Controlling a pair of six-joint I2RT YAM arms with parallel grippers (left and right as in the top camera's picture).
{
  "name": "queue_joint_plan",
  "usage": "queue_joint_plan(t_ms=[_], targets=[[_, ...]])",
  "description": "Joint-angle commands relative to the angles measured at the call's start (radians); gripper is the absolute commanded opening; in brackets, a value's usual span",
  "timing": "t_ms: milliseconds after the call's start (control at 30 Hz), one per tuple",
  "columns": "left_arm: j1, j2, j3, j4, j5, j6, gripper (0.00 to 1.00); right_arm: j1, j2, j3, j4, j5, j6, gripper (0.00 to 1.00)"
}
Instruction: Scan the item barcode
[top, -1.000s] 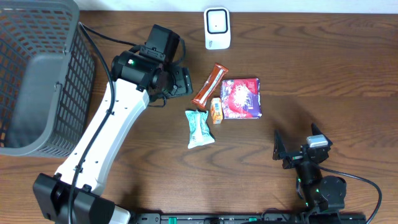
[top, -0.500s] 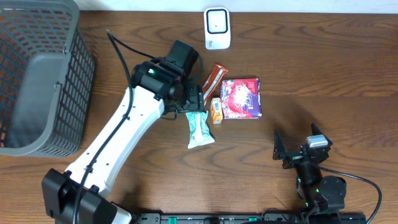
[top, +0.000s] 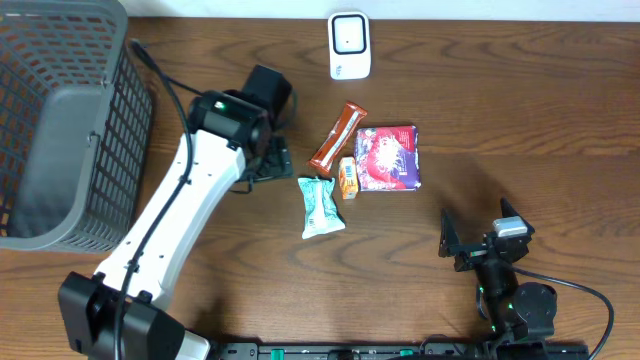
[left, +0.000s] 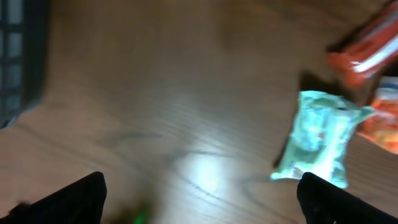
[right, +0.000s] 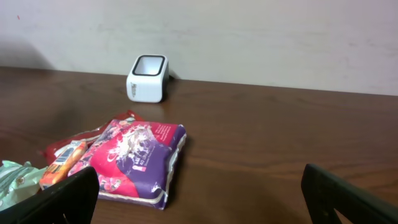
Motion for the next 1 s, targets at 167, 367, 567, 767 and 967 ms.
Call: queue_joint_plan(t_ms=[167, 367, 567, 767, 967], targets=[[0.003, 0.008, -0.002, -0.077, -0.031, -0.013, 0.98, -0.006, -0.002, -0.002, -0.005, 0.005, -0.004, 0.99], [0.004, 0.008, -0.002, -0.076, -0.031, -0.013, 0.98, -0.006, -0.002, -0.002, 0.010, -0.137, 0.134, 0.99], [0.004, 0.008, -0.002, -0.076, -0.031, -0.013, 0.98, -0.006, -0.002, -0.002, 0.047, -0.623, 0.690, 0.99], [0.004, 0.008, -0.002, -0.076, -0.031, -0.013, 0.98, -0.006, -0.002, -0.002, 0.088, -0.590, 0.878, 0.99], [0.004, 0.008, -0.002, -0.076, -0.031, -0.013, 0.98, -0.006, -0.002, -0.002, 0.090, -0.587, 1.012, 0.99]])
